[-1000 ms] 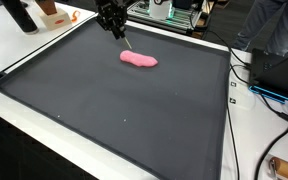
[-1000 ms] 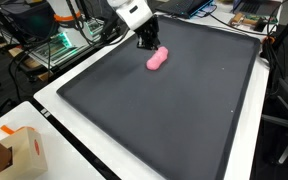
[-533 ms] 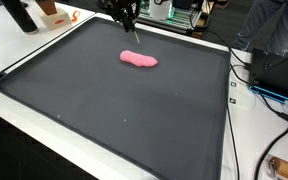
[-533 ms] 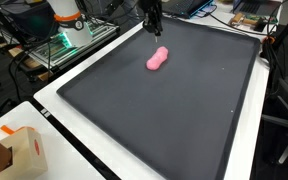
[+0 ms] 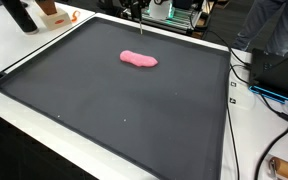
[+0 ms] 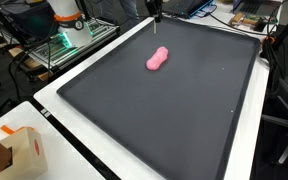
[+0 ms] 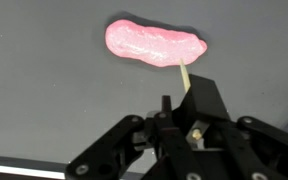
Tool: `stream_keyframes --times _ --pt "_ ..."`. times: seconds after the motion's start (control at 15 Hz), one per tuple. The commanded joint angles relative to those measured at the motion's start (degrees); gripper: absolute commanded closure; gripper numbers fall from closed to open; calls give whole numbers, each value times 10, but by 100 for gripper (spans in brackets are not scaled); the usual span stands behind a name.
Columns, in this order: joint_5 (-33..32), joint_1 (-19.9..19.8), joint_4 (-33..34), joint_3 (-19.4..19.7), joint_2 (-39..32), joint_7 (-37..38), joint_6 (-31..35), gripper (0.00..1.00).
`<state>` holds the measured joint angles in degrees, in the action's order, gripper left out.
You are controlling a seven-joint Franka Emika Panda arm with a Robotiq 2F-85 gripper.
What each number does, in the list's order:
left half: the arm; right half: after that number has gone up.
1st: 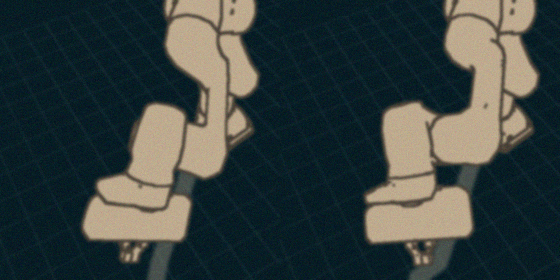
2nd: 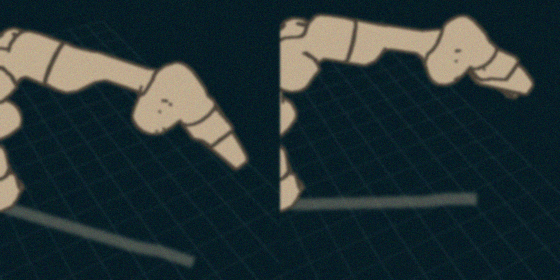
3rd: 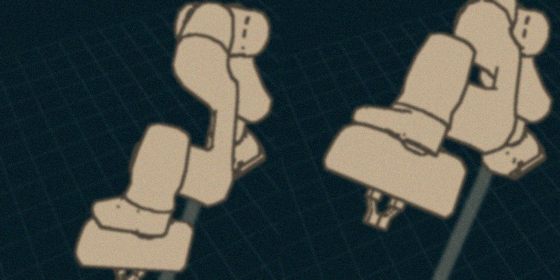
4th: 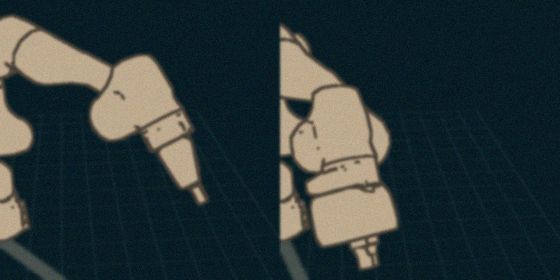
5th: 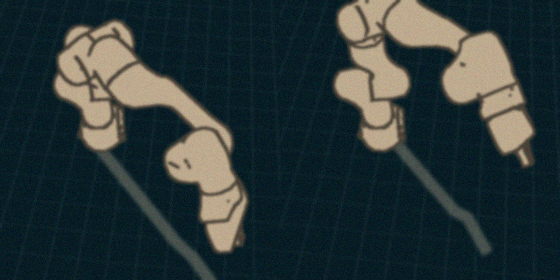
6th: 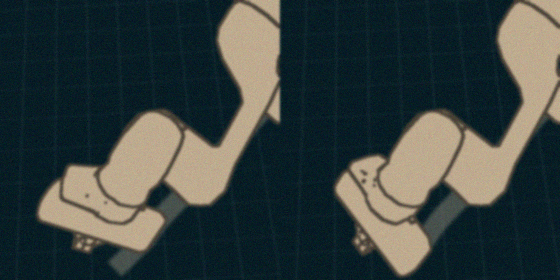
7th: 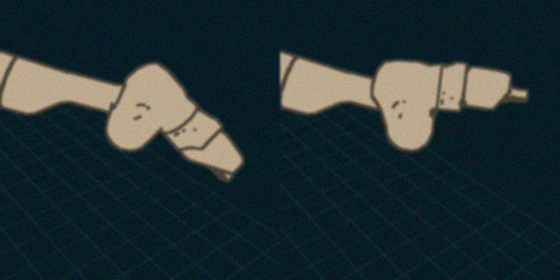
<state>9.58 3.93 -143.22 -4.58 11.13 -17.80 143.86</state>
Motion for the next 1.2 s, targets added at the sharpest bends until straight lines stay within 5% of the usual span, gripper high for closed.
stream_keyframes --times 0.0,0.27,0.33,0.87,0.93,1.13 --pt "-56 12 -28 -12 47 53 0 94" --pt "-82 24 -36 -22 74 79 -4 94" --pt "-65 28 -13 -9 45 60 -1 75" --pt "-70 31 -22 -12 59 66 -2 75" --pt "-70 31 -22 -12 59 66 -2 94" --pt "-185 12 -3 -67 49 144 -20 94"
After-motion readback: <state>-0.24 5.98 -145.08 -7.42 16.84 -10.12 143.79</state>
